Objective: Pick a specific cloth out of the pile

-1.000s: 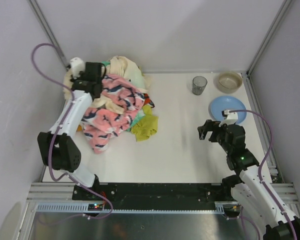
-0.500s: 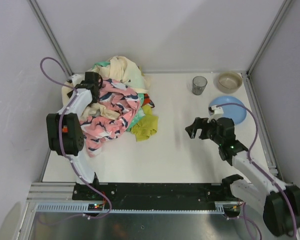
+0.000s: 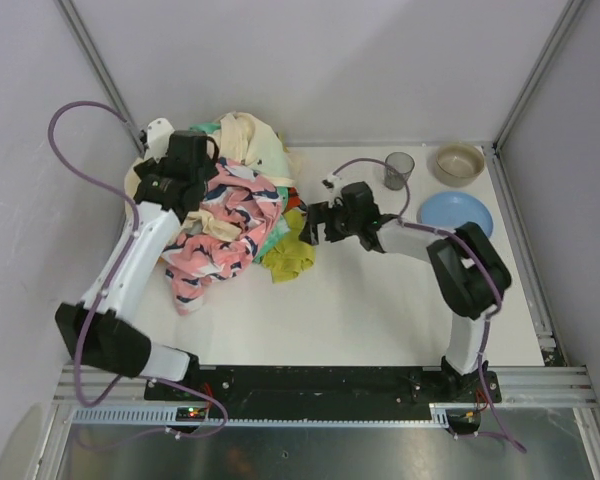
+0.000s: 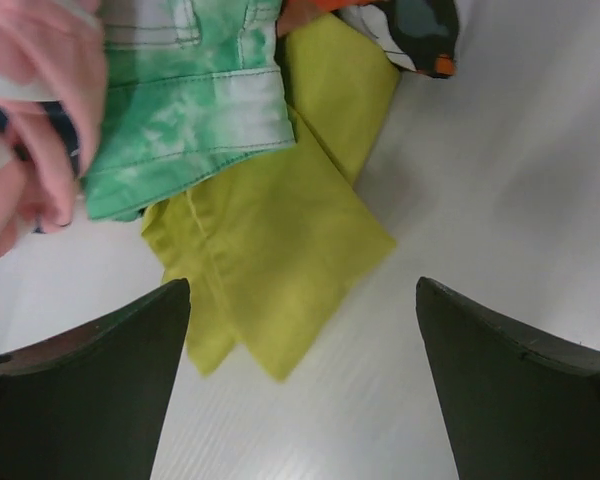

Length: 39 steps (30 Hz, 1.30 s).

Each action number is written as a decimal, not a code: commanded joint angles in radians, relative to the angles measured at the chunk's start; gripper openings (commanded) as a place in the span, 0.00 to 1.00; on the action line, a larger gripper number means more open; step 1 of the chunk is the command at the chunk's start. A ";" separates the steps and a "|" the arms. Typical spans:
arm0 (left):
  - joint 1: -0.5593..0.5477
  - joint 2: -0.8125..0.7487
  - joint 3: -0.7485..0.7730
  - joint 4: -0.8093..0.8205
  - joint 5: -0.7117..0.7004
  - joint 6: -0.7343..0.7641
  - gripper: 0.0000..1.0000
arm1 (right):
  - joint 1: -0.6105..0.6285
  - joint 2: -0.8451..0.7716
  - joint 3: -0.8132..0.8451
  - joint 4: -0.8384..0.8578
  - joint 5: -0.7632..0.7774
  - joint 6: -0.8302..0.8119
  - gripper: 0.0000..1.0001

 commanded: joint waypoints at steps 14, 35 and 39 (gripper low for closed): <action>-0.268 -0.007 -0.044 0.012 0.166 0.072 1.00 | 0.191 0.303 0.262 -0.285 0.060 -0.343 0.64; -0.289 0.394 0.119 0.178 0.704 0.161 1.00 | 0.202 -0.004 -0.068 -0.057 0.050 -0.214 0.00; -0.288 0.480 0.111 0.191 0.765 0.155 0.98 | 0.192 -0.015 -0.088 -0.049 0.057 -0.203 0.00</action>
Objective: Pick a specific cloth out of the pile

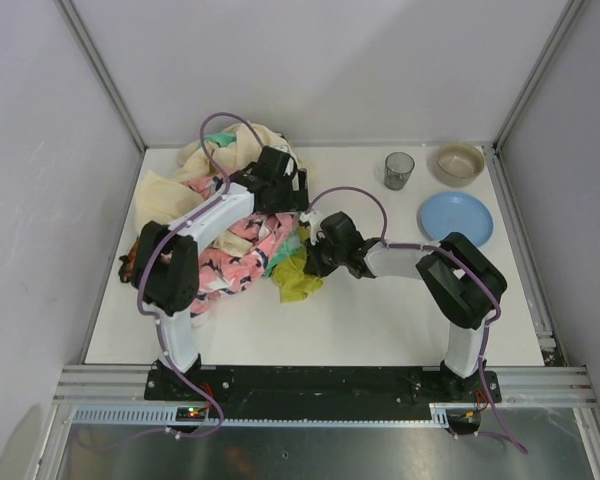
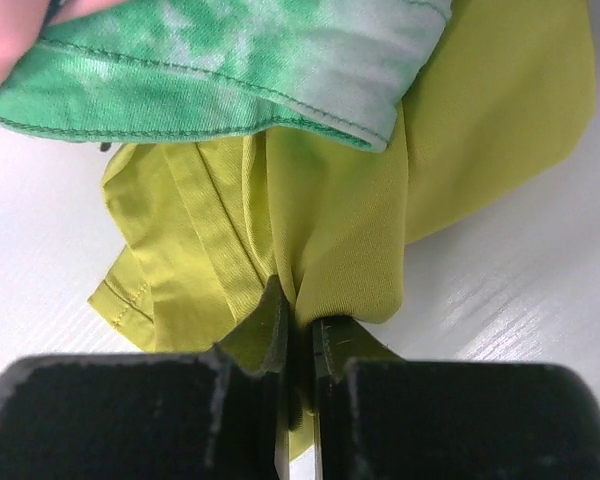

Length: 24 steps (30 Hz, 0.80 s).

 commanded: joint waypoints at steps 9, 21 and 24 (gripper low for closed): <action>0.097 0.159 -0.048 0.039 -0.213 0.020 0.68 | -0.046 -0.205 -0.085 -0.018 0.068 0.046 0.00; 0.359 0.222 -0.017 -0.047 -0.464 -0.098 0.56 | -0.041 -0.940 -0.197 -0.239 0.474 -0.005 0.00; 0.384 0.233 0.009 -0.063 -0.458 -0.104 0.56 | -0.038 -1.123 -0.198 -0.265 0.501 -0.012 0.00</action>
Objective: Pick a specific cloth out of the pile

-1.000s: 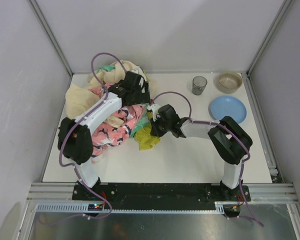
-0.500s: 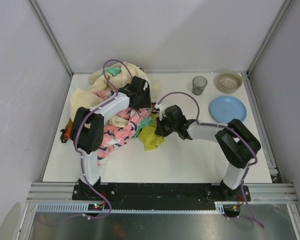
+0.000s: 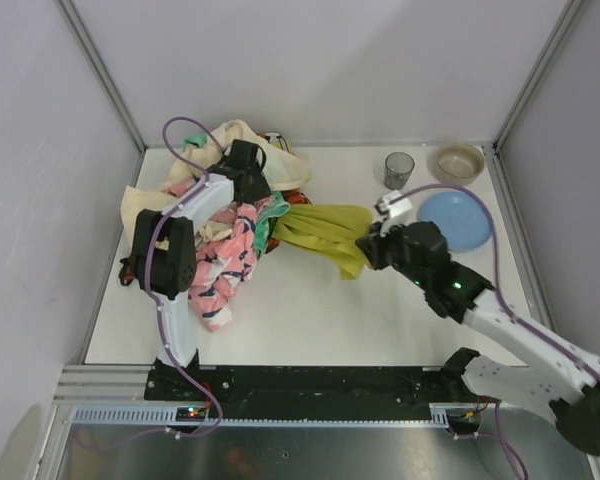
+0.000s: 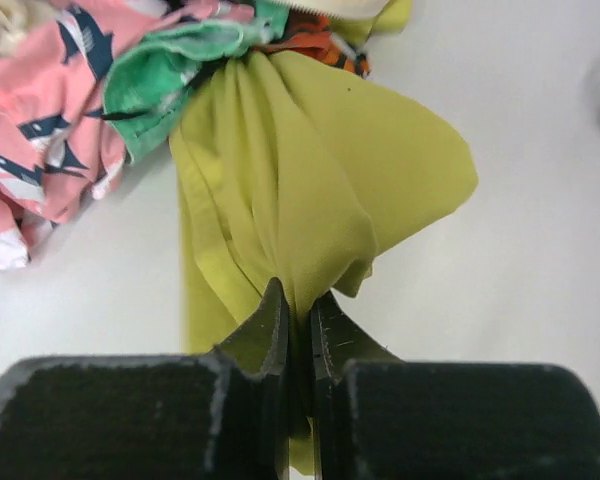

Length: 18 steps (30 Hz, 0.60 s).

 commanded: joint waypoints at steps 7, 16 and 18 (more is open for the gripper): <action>0.231 0.096 0.000 -0.162 -0.378 0.024 0.57 | -0.010 -0.565 0.076 -0.052 0.421 -0.083 0.00; 0.266 0.102 0.002 -0.182 -0.370 0.003 0.57 | -0.012 -0.660 0.243 0.087 0.786 -0.236 0.00; 0.267 0.098 -0.002 -0.185 -0.381 0.001 0.57 | -0.011 -0.613 0.302 0.193 0.891 -0.347 0.00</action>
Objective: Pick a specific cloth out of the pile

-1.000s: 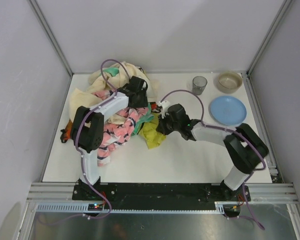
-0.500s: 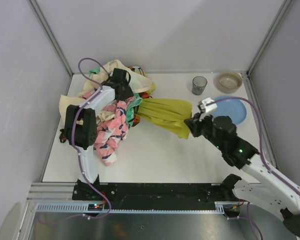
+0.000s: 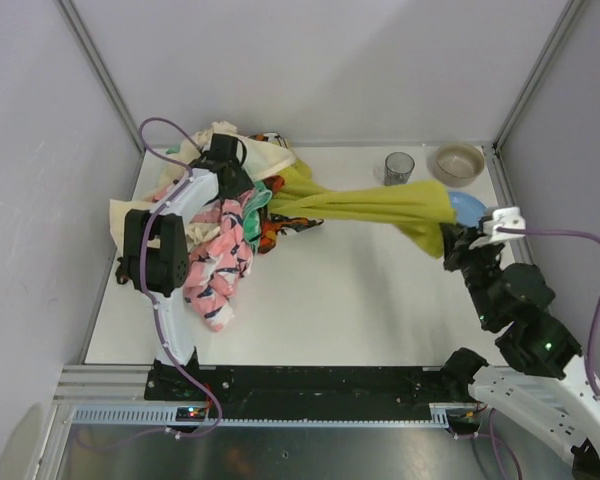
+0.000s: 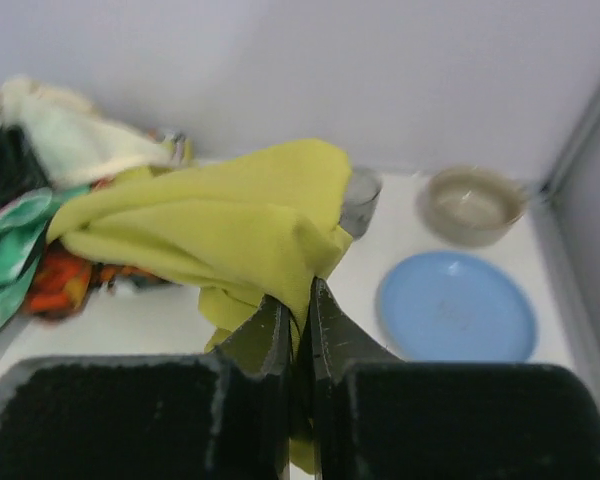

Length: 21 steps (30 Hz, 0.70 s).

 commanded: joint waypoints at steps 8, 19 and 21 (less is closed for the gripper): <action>0.164 0.097 -0.049 -0.135 -0.374 0.054 0.57 | 0.001 0.001 0.498 0.620 0.475 -0.481 0.00; 0.171 0.104 -0.054 -0.145 -0.350 0.039 0.57 | 0.030 0.296 0.956 0.007 0.260 -0.274 0.00; 0.171 0.105 -0.055 -0.144 -0.355 0.041 0.57 | 0.033 0.385 1.031 -0.131 0.170 -0.210 0.00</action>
